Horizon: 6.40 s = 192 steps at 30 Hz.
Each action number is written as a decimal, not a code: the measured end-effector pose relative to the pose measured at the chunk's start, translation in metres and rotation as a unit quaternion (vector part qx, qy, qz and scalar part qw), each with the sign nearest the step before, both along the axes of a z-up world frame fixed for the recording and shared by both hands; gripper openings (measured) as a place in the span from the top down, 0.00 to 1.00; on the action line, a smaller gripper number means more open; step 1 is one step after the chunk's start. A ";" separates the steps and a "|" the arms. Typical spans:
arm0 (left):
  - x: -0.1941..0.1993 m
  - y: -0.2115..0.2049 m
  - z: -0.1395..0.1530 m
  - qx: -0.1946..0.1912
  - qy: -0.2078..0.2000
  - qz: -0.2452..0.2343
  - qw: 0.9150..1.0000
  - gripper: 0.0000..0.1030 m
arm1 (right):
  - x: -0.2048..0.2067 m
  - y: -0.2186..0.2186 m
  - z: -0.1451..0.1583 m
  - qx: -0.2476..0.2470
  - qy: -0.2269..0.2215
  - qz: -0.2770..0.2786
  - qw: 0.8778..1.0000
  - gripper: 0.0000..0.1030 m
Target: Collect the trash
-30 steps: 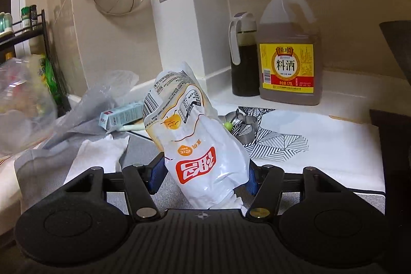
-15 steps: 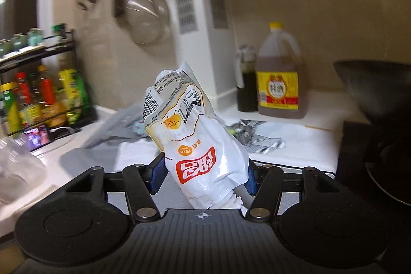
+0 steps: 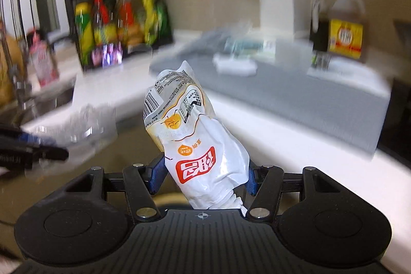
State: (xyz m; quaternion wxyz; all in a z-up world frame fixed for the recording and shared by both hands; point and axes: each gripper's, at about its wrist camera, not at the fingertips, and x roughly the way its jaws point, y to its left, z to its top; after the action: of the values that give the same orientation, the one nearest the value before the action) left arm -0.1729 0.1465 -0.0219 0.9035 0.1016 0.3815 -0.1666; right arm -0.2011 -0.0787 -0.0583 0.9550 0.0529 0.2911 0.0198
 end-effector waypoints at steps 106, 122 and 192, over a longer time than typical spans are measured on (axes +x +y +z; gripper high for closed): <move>0.124 -0.037 -0.205 0.055 0.280 0.011 0.958 0.65 | 0.141 0.091 -0.171 -0.102 0.316 0.082 0.940 0.40; 0.144 -0.036 -0.230 0.080 0.286 0.030 0.955 0.04 | 0.164 0.094 -0.185 -0.101 0.333 0.087 0.933 0.44; 0.046 0.014 -0.130 0.069 0.179 0.041 0.981 0.00 | 0.050 0.106 -0.091 -0.118 0.180 0.086 0.973 0.11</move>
State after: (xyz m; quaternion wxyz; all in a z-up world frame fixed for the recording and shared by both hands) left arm -0.1266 0.1608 -0.1521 0.8175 0.1166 0.5515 -0.1181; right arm -0.1509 0.0272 -0.1498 0.8812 -0.0828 0.4619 0.0574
